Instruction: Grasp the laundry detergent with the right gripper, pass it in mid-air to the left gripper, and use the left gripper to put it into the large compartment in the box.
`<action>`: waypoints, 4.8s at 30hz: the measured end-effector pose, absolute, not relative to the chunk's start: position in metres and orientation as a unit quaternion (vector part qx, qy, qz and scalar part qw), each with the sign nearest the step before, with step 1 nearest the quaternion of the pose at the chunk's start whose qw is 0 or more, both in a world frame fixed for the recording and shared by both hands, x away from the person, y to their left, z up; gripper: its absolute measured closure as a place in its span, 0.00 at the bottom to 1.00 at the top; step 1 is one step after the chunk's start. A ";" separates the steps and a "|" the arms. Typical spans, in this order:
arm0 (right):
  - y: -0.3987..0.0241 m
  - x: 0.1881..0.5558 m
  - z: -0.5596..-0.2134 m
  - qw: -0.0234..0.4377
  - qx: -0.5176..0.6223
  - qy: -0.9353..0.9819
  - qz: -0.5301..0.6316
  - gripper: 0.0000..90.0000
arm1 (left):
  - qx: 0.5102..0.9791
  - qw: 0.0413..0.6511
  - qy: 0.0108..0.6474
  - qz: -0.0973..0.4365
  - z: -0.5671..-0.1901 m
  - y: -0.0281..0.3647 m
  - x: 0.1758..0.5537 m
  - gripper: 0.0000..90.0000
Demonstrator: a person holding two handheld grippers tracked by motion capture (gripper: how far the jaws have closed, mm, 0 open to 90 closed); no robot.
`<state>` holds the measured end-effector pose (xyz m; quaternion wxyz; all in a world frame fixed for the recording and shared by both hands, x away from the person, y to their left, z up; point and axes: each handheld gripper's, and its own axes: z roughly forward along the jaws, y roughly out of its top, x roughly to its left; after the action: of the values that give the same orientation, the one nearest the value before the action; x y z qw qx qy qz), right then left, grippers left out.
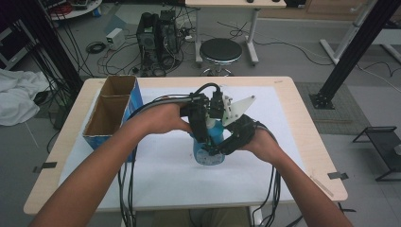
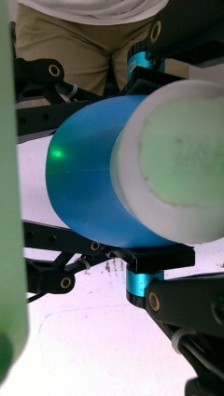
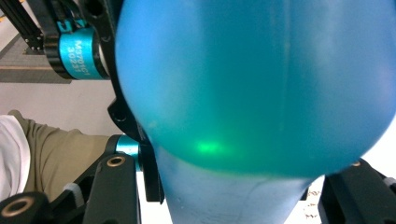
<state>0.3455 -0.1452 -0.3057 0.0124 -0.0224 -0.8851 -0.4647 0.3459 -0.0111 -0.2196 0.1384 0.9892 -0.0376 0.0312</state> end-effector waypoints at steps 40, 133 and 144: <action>-0.250 0.362 -0.286 -0.022 -0.142 -0.957 -0.252 0.01 | 0.988 0.128 0.043 0.068 -0.187 0.047 0.364 0.42; -0.292 0.369 -0.285 -0.035 -0.185 -0.965 -0.181 0.01 | 0.916 0.119 0.372 0.091 -0.278 0.253 0.411 0.42; -0.292 0.367 -0.284 -0.039 -0.182 -0.966 -0.179 0.01 | 0.940 0.067 0.329 0.067 -0.281 0.257 0.420 0.42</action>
<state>0.3672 -0.2921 -0.2839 -0.0392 -0.1819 -0.9661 -0.1789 0.4203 0.2572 -0.2813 0.0671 0.9396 0.3288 0.0665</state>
